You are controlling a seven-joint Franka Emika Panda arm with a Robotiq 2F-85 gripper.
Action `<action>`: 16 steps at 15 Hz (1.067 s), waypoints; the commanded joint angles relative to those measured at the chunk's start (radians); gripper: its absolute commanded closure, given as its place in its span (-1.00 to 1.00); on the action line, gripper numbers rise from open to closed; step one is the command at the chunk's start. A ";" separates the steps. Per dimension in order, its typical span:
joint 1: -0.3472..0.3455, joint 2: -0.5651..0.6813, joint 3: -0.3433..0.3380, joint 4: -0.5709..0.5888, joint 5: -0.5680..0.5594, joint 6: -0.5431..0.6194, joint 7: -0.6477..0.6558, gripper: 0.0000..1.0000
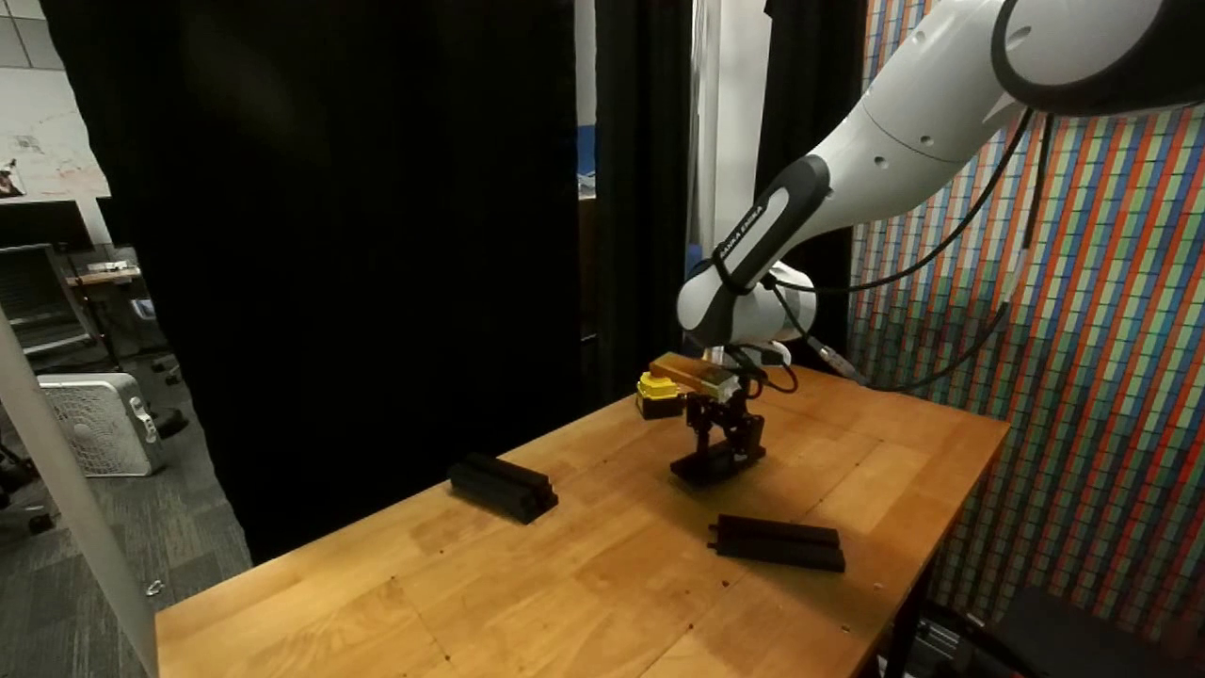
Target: Stack the black objects together
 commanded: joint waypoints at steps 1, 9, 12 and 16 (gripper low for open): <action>0.075 -0.075 0.014 0.046 0.003 -0.107 0.181 0.09; 0.187 0.039 0.116 0.449 0.005 -0.353 0.594 0.09; 0.221 0.136 0.141 0.609 0.005 -0.381 0.714 0.09; 0.277 0.281 0.140 0.802 -0.011 -0.374 0.892 0.09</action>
